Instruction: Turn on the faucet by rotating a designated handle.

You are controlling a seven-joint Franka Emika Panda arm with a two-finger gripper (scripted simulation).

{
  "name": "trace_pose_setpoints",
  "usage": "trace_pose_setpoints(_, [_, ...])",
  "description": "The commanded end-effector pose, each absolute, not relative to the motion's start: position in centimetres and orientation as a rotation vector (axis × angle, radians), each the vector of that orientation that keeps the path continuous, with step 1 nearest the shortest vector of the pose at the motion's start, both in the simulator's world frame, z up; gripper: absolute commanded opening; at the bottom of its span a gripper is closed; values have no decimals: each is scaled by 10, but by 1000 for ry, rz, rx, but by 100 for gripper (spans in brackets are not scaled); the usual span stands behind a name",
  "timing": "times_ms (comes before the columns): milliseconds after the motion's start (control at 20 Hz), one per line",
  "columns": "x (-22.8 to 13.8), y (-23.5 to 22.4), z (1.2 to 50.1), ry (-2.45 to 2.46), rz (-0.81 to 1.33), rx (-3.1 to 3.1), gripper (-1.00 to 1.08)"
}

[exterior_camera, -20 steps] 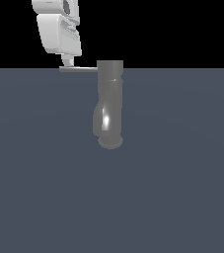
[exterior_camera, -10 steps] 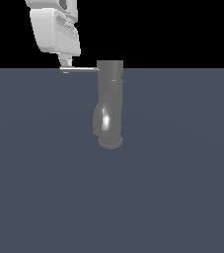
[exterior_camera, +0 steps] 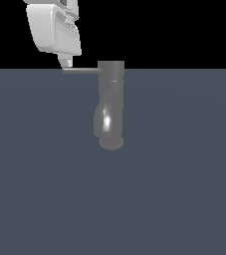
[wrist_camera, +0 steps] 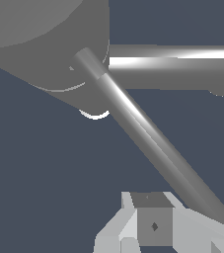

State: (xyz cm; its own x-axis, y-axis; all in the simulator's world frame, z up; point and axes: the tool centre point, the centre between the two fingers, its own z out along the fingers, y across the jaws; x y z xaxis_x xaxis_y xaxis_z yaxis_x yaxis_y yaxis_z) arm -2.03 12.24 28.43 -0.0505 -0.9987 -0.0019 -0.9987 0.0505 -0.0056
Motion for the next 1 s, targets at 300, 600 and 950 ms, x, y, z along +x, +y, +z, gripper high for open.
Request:
trace_pose_setpoints(300, [-44, 97, 284, 2281, -3, -2157, -100])
trace_pose_setpoints(600, [-60, 81, 284, 2281, -1, -2159, -100])
trace_pose_setpoints(950, [-80, 62, 284, 2281, 0, -2160, -100])
